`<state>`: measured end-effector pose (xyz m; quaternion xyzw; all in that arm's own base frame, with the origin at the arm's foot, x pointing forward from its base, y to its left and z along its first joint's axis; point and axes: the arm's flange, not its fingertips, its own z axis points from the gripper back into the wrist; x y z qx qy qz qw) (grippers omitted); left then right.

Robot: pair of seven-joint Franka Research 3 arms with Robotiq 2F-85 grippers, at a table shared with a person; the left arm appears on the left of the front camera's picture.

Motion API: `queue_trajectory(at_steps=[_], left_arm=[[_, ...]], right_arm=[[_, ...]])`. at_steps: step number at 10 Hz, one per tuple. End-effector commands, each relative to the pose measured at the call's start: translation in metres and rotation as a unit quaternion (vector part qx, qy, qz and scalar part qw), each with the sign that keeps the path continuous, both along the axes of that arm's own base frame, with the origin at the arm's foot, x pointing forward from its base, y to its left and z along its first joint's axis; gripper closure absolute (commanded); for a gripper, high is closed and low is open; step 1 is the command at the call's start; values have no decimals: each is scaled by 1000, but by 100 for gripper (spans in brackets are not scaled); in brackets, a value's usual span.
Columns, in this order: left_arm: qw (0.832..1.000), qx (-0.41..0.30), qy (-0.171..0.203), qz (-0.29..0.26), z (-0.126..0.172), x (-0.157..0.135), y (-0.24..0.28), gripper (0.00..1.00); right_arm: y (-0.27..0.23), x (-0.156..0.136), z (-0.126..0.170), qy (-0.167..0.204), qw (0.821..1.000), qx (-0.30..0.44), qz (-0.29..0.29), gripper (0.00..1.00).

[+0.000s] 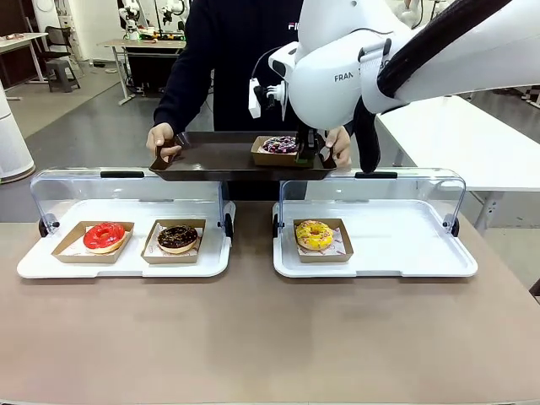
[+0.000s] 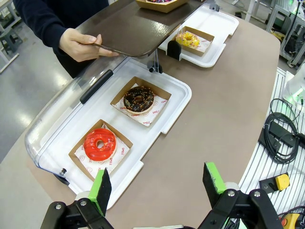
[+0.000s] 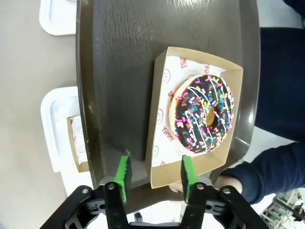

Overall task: Provide the desired donut to the person.
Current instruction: Place the picked Paper togo box onto the Handle tray extended by the person.

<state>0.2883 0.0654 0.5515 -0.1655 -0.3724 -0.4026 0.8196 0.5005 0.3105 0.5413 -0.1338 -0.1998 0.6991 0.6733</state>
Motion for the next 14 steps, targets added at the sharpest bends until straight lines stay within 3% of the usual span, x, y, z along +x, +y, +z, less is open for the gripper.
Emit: queue_trajectory(at_steps=[1, 4, 8, 14], left_arm=[[1000, -6, 2, 1, 0, 0, 1, 0], [1000, -6, 2, 1, 0, 0, 1, 0], [1000, -6, 2, 1, 0, 0, 1, 0], [1000, -6, 2, 1, 0, 0, 1, 0]], right_arm=[[-12, -5, 8, 15, 1000, 12, 14, 0], [-13, -7, 17, 32, 999, 9, 24, 0], [-12, -8, 21, 30, 1000, 8, -3, 0], [-7, -9, 15, 21, 1000, 2, 13, 0]])
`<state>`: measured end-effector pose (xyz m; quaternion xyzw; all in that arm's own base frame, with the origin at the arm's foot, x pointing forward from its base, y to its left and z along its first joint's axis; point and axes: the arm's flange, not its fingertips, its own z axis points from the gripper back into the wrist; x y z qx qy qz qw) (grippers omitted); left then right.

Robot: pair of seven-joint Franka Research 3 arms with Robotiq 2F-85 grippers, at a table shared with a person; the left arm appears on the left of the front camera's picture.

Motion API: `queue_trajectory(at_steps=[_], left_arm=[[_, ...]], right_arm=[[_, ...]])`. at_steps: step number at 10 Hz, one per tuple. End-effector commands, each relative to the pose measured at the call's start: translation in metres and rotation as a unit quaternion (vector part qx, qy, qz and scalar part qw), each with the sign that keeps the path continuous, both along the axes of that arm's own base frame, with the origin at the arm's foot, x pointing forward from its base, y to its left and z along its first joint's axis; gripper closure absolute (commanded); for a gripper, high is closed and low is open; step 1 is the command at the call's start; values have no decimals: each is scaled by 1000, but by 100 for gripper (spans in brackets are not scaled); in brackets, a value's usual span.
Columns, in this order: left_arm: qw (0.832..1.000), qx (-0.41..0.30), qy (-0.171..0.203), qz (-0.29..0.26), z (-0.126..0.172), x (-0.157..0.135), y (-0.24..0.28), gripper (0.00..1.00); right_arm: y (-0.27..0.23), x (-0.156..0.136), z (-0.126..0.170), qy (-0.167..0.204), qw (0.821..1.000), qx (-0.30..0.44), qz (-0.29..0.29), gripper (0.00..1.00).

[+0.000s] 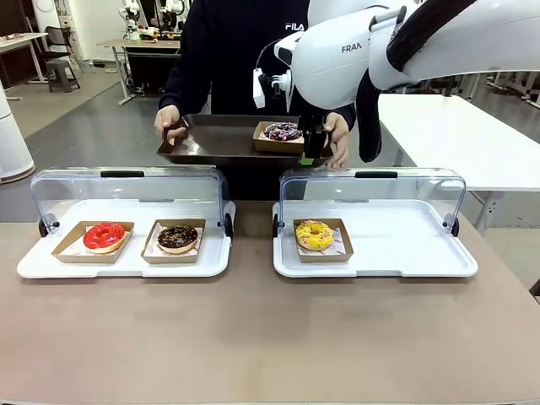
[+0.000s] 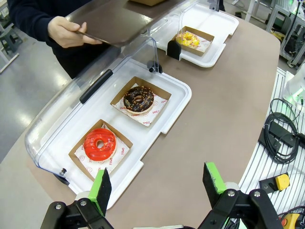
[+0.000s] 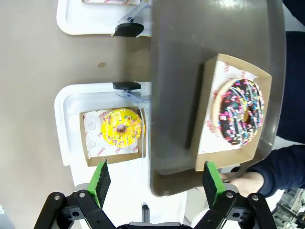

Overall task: Provide the desired donut to the person.
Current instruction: Place the picked Paper togo box onto the Handle tray extended by the person, then pick up and lift the Paper togo box containing the Donut pointed at by the person.

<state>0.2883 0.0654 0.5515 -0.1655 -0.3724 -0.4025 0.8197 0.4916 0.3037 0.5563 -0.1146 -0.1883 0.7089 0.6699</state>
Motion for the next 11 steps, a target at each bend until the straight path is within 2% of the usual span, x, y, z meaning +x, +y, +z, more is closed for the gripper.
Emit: queue_trajectory(at_steps=[1, 11], left_arm=[[1000, -6, 2, 1, 0, 0, 1, 0], [1000, -6, 2, 1, 0, 0, 1, 0]], right_arm=[[-1, 0, 0, -1, 1000, 0, 1, 0], [-1, 0, 0, -1, 1000, 0, 1, 0]])
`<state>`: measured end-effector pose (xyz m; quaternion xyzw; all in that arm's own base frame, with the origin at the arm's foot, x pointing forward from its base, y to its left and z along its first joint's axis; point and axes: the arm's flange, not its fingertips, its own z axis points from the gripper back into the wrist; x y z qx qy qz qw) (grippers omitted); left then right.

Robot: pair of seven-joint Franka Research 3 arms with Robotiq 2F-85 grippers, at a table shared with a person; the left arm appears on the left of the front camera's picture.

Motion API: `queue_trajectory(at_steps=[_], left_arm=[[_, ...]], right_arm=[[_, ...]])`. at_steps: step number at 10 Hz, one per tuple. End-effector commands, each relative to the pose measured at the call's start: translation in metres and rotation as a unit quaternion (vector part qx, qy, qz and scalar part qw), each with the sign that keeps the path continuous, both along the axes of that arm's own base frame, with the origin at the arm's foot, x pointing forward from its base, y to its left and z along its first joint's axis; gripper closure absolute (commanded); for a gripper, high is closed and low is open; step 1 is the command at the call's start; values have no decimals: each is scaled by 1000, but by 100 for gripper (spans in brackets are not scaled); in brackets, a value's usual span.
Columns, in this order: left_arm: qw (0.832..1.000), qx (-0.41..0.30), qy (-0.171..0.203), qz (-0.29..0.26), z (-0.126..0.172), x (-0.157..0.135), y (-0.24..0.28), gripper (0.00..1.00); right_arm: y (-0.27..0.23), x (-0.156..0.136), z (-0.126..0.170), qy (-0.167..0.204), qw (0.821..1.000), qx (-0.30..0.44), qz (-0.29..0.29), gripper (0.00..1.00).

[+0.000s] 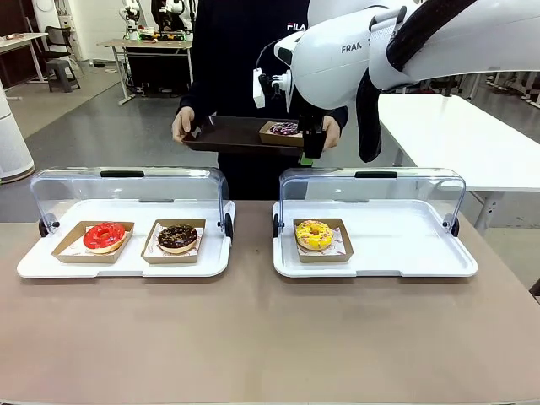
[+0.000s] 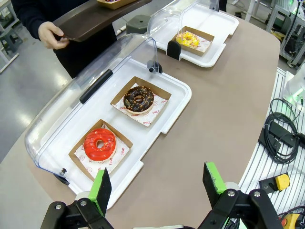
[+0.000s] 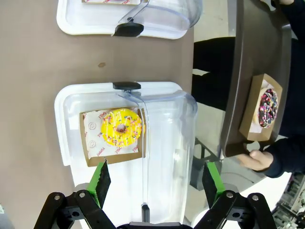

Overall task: Provide the desired donut to the person.
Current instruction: Pick up and lift the Paper togo box containing the Donut pointed at by the person.

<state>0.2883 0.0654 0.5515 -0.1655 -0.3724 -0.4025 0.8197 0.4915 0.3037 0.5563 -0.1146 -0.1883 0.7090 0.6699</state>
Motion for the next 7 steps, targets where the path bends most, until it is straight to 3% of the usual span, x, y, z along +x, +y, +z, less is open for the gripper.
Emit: queue_trajectory(at_steps=[1, 7], left_arm=[[1000, -6, 2, 1, 0, 0, 1, 0], [1000, -6, 2, 1, 0, 0, 1, 0]], right_arm=[[-1, 0, 0, -1, 1000, 0, 1, 0], [0, 0, 0, 0, 1000, 0, 0, 0]])
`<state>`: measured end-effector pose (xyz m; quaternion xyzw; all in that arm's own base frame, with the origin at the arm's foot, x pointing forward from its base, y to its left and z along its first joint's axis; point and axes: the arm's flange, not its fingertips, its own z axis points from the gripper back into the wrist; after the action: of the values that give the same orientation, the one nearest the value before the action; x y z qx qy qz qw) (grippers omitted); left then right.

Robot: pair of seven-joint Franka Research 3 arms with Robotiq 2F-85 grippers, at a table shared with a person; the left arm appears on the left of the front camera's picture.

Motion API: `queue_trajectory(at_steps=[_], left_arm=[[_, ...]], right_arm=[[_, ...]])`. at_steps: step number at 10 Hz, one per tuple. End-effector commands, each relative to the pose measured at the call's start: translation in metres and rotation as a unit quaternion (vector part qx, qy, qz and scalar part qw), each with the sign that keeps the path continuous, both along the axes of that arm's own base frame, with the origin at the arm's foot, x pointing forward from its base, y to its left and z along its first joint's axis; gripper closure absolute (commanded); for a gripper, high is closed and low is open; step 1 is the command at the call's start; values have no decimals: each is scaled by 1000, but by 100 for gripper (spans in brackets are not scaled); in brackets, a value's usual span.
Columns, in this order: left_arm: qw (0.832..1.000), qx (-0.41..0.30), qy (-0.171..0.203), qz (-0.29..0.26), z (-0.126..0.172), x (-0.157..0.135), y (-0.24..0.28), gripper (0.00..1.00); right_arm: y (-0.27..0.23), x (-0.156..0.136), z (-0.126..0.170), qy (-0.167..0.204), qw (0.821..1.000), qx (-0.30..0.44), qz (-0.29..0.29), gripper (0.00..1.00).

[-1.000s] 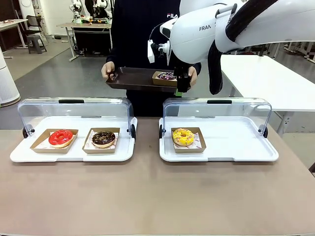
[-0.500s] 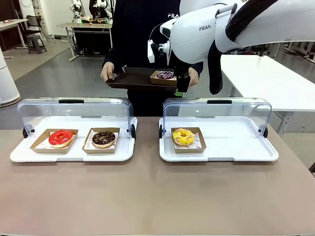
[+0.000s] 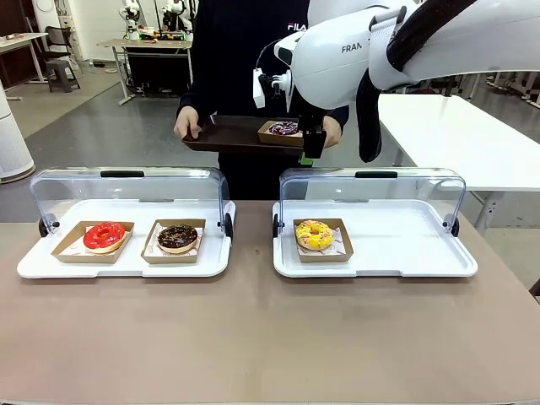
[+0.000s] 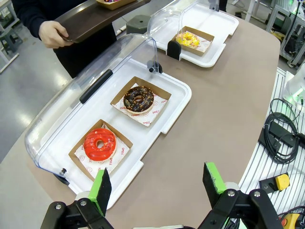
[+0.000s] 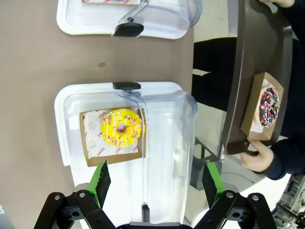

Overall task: Provide the desired donut to the person.
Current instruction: Pick up and lift the Paper togo box containing the Donut pointed at by the person.

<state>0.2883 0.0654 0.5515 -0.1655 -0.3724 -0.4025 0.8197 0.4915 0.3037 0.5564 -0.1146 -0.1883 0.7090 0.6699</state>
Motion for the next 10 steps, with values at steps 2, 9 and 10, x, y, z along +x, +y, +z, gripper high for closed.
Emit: queue_trajectory(at_steps=[2, 9, 10], left_arm=[[1000, -6, 2, 1, 0, 0, 1, 0], [1000, -6, 2, 1, 0, 0, 1, 0], [1000, -6, 2, 1, 0, 0, 1, 0]], right_arm=[[-83, -5, 31, 44, 997, 62, 5, 0], [-303, -62, -17, 50, 945, 321, -39, 0], [-316, -66, -22, 48, 938, 342, -42, 0]])
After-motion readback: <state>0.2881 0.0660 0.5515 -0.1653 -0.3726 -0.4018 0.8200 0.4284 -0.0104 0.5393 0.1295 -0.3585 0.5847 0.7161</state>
